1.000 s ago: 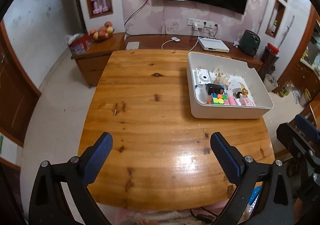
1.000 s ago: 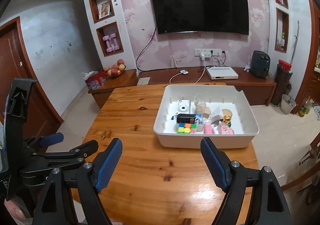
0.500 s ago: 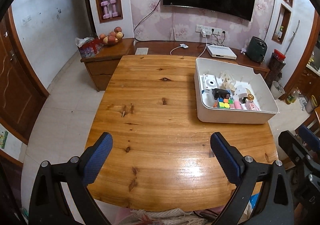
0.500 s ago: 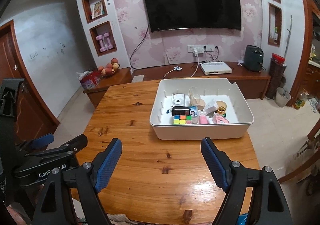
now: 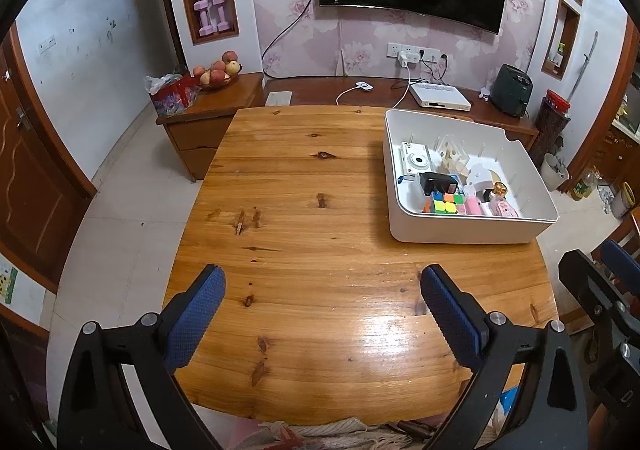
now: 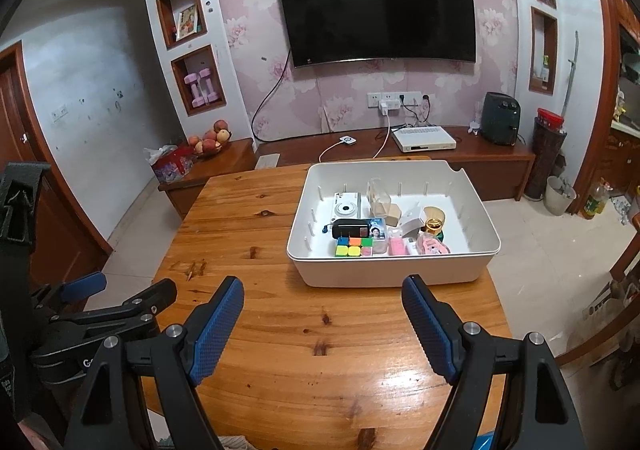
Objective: Organize rigid objects
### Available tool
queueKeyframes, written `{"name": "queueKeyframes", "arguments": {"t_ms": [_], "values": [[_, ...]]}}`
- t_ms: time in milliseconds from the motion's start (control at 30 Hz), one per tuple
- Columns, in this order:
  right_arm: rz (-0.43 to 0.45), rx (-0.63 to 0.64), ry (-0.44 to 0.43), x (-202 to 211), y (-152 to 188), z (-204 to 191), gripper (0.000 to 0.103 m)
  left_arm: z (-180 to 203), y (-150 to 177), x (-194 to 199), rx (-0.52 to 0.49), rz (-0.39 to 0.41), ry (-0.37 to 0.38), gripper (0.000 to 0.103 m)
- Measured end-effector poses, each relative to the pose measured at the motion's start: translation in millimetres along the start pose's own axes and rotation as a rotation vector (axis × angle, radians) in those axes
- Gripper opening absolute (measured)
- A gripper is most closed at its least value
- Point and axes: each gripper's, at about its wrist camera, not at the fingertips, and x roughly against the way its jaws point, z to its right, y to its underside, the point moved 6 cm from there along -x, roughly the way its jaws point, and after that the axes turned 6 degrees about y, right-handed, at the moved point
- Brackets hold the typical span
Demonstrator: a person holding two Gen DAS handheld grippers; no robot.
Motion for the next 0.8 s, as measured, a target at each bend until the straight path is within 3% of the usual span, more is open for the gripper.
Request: {"name": "queueKeyframes", "arguments": {"t_ms": [800], "values": [[-0.017, 0.012, -0.007, -7.6, 2.0, -4.0, 0.082, 2.3, 2.6, -11.3, 0.006, -0.041, 0.018, 0.099]]}}
